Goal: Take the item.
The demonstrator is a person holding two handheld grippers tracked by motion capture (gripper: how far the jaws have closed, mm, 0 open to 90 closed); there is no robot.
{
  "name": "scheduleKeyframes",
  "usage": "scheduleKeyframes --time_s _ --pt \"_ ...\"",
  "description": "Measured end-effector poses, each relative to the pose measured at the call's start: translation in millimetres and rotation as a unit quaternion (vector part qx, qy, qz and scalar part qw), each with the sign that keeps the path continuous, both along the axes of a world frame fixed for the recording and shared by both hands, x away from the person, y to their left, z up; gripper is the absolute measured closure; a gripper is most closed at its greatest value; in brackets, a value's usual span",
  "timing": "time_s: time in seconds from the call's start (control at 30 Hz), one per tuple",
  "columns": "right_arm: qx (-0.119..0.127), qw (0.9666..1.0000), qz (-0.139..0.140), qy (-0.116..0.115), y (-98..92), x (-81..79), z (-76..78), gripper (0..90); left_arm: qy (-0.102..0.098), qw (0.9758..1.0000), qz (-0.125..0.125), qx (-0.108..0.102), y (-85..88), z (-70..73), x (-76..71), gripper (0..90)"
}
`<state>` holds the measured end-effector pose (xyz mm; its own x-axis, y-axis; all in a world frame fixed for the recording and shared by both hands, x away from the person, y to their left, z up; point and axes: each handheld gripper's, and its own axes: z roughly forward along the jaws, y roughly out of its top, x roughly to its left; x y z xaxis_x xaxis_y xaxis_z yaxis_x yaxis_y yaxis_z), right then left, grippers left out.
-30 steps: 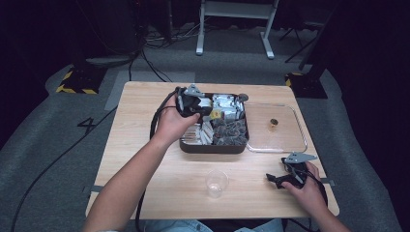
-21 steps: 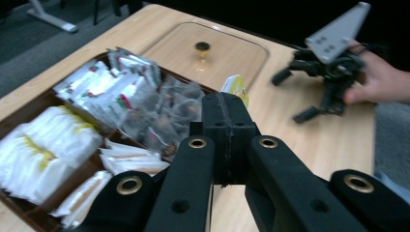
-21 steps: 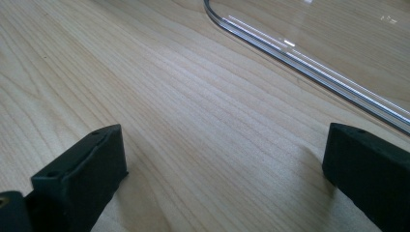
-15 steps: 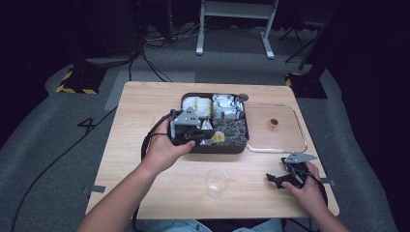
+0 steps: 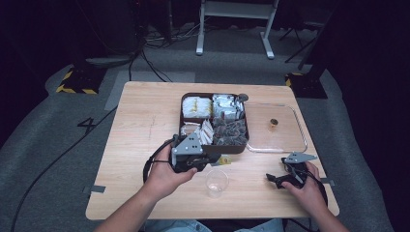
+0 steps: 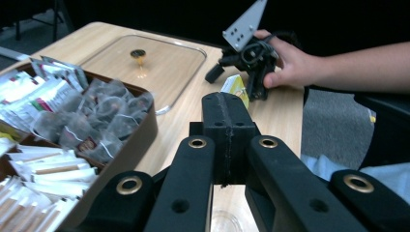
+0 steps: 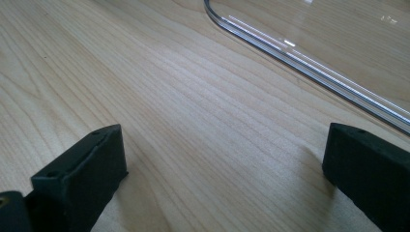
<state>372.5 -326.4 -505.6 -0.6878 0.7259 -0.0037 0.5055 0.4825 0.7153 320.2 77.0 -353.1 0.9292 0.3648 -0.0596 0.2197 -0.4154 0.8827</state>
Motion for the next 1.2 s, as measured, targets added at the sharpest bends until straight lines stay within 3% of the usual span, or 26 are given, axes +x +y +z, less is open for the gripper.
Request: scheduleKeyframes --time_s 0.17,0.33,0.53,0.8,1.2 --pt "0.000 1.0000 0.000 0.000 0.0 0.0 0.0 1.7 0.003 1.0000 -0.001 0.001 -3.2 -7.9 -2.9 90.0" --pt "0.000 1.0000 0.000 0.000 0.0 0.0 0.0 1.7 0.009 0.9998 -0.005 0.018 -5.6 -20.4 -6.7 90.0" --pt "0.000 1.0000 0.000 0.000 0.0 0.0 0.0 1.7 0.018 0.9996 -0.002 0.023 -7.1 -31.4 -7.5 90.0" --pt "0.000 1.0000 0.000 0.000 0.0 0.0 0.0 1.7 0.021 0.9989 -0.016 0.039 -18.9 -44.9 -8.1 90.0" --pt "0.000 1.0000 0.000 0.000 0.0 0.0 0.0 1.7 0.031 0.9978 -0.025 0.054 -21.8 -52.3 -6.2 90.0"
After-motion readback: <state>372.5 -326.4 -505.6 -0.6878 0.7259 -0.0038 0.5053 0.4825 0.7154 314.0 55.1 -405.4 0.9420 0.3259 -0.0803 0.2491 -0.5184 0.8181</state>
